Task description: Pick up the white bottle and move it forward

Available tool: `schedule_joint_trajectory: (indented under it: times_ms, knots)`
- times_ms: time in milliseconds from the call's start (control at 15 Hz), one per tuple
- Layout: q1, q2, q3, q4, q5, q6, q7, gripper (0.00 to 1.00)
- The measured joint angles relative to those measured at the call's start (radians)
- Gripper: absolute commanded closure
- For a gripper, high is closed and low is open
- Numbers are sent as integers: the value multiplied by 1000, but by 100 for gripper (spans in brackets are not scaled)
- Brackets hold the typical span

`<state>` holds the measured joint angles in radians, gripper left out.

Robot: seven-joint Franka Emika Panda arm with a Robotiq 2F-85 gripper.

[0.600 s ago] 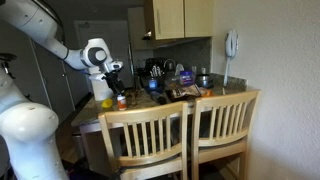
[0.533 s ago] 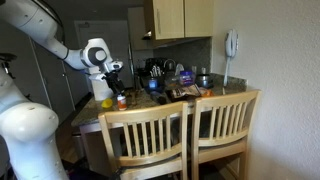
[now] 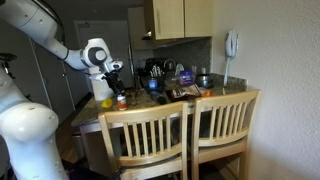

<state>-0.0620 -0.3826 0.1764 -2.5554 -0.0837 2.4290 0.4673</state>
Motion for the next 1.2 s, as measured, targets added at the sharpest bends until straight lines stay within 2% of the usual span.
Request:
schedule_joint_trajectory:
  times_ms: [133, 267, 1200]
  knots:
    - [-31, 1, 12, -1, -92, 4, 141, 0]
    - [-52, 5, 20, -1, -119, 4, 192, 0]
    - [-27, 16, -5, 0, -63, -13, 165, 0]
